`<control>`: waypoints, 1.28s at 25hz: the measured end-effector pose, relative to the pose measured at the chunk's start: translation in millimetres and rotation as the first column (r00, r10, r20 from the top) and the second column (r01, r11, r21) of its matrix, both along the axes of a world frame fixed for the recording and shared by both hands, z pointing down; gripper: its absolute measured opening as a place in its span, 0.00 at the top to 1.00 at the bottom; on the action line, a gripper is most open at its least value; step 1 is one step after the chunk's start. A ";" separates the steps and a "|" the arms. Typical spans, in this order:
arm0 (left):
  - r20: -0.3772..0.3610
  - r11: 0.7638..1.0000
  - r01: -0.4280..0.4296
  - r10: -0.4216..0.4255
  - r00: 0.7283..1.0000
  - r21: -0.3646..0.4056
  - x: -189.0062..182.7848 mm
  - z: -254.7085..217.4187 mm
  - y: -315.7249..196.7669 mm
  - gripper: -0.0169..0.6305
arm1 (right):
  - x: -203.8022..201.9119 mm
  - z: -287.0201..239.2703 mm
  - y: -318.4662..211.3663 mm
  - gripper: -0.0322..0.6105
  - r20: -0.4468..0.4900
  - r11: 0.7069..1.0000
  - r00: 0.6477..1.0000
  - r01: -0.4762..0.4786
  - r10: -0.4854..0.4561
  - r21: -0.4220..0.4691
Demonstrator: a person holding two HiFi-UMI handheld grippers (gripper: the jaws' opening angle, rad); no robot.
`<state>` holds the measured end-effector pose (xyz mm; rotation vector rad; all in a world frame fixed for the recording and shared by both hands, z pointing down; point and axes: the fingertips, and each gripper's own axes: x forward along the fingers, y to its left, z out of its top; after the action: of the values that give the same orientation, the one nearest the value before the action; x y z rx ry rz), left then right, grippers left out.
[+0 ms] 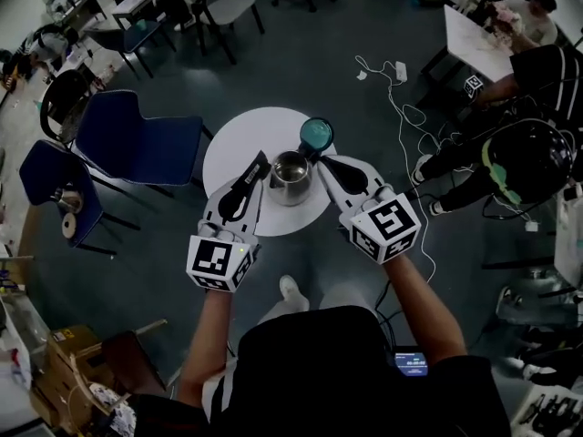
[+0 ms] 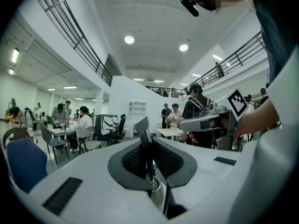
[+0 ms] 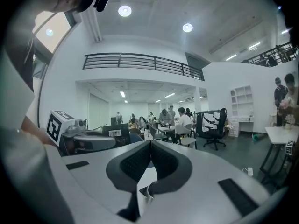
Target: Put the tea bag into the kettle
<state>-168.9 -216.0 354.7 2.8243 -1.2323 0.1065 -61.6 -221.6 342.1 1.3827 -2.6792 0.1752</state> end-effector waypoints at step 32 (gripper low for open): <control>0.223 0.990 -0.001 0.034 0.974 -0.144 83.6 109.0 -60.5 0.92 | 84.4 94.4 -52.0 0.92 0.013 0.988 0.998 0.059 -0.058 -0.143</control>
<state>-85.3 -276.5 463.7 2.7569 -1.1840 0.5077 22.9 -273.6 436.5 1.2625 -2.6514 0.3620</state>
